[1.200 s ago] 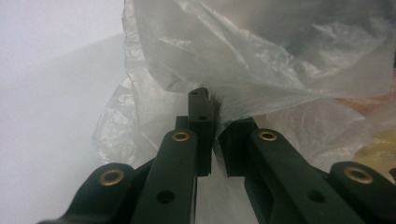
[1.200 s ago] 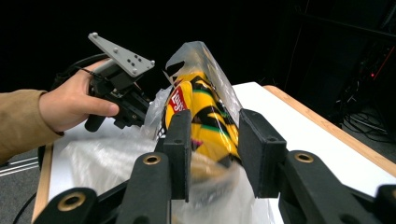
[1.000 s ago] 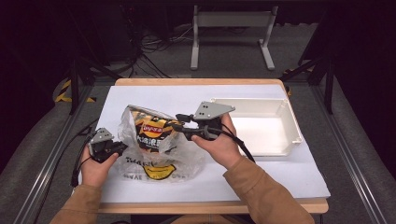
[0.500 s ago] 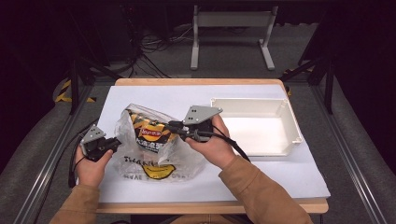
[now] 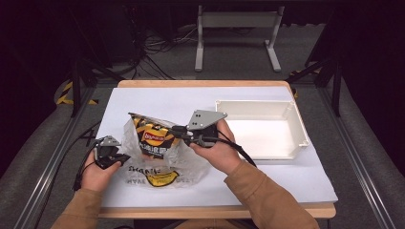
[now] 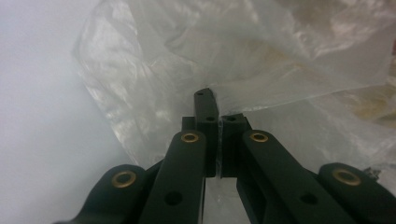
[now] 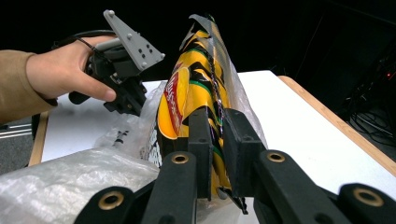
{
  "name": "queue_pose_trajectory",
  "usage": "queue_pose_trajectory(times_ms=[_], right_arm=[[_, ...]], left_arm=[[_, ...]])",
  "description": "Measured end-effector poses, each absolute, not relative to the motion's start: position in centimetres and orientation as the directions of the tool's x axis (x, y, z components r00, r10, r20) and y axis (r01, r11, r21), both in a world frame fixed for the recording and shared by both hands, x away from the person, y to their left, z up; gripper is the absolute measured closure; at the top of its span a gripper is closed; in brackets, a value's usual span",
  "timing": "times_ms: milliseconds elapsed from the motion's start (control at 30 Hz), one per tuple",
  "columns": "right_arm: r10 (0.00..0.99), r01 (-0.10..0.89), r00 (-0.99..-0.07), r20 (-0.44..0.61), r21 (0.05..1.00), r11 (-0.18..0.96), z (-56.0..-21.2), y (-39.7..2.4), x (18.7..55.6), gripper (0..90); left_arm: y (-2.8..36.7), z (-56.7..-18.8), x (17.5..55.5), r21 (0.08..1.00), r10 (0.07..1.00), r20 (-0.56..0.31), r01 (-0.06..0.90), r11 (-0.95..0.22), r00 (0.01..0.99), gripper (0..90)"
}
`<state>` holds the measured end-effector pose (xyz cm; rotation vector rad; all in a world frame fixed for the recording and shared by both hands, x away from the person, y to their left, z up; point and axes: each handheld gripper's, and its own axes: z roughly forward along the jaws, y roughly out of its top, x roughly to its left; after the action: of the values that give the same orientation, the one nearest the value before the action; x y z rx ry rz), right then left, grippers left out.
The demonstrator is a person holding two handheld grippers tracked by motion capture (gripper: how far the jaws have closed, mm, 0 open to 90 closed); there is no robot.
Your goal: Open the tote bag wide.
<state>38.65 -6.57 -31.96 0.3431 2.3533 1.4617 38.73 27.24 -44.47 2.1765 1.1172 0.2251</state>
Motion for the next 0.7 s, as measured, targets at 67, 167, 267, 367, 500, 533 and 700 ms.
queue_pose_trajectory(times_ms=[67,167,267,367,500,533,700], right_arm=[[0.379,0.021,-0.911,-0.163,0.899,0.437,-32.0,-6.6,38.6,81.8],[0.378,0.02,-0.912,-0.162,0.9,0.435,-32.0,-6.6,38.6,81.4],[0.374,0.018,-0.914,-0.16,0.903,0.429,-31.9,-6.6,38.4,79.9],[0.372,0.013,-0.914,-0.164,0.904,0.428,-31.9,-6.5,38.3,79.5],[0.374,0.017,-0.914,-0.16,0.904,0.427,-32.0,-6.6,38.3,79.4],[0.375,0.018,-0.913,-0.159,0.904,0.427,-32.0,-6.6,38.3,79.4],[0.374,0.017,-0.913,-0.16,0.904,0.427,-32.0,-6.5,38.3,79.2]], left_arm=[[27.7,-44.6,38.5,0.66,0.77,-0.164,0.648,-0.379,0.617,88.9],[28.2,-44.2,38.3,0.697,0.781,-0.175,0.636,-0.332,0.599,74.1],[29.4,-42.9,37.8,0.769,0.785,-0.204,0.592,-0.241,0.585,50.6],[30.7,-41.1,36.8,0.835,0.787,-0.203,0.522,-0.171,0.583,38.0],[31.9,-38.9,35.2,0.907,0.789,-0.155,0.402,-0.125,0.595,36.2],[31.9,-38.9,35.2,0.907,0.789,-0.155,0.402,-0.125,0.595,34.0],[32.5,-37.0,34.1,0.934,0.777,-0.154,0.347,-0.087,0.61,31.6]])
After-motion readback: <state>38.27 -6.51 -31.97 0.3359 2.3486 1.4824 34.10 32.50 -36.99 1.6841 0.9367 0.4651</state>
